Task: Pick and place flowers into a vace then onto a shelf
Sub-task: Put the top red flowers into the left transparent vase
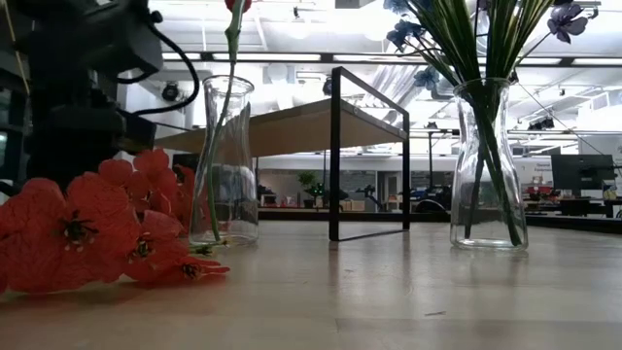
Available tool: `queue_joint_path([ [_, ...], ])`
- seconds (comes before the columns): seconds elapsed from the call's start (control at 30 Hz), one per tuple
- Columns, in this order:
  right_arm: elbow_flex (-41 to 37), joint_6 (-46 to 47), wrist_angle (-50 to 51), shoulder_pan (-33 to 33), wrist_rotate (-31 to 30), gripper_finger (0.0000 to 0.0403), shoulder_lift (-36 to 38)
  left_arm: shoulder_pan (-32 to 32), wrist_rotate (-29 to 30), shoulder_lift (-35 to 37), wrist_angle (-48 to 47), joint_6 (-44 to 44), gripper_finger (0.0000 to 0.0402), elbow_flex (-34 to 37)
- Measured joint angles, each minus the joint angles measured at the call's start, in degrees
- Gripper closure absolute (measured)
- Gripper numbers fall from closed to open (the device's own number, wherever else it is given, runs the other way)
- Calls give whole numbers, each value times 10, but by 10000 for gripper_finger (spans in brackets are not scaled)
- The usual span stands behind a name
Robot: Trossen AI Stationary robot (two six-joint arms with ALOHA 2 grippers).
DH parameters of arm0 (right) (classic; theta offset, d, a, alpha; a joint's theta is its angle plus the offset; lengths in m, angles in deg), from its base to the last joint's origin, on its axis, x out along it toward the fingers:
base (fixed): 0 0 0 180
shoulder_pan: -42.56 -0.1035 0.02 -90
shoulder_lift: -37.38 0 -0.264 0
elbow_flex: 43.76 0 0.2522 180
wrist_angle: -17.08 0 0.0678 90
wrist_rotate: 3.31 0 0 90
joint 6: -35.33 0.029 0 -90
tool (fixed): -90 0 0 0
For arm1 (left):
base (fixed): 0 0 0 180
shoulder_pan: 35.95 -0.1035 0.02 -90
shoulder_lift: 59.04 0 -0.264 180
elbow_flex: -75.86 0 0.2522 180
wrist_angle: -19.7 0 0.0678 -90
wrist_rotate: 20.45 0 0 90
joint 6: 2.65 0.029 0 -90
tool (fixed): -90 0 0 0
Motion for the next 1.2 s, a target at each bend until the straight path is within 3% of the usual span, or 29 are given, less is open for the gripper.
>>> queue_joint_path([
  [0.47,0,18,1,0,11,273,0,4,24,39,9,-12,16,11],
  [1.2,0,19,2,0,11,273,0,4,40,39,-1,-33,16,10],
])
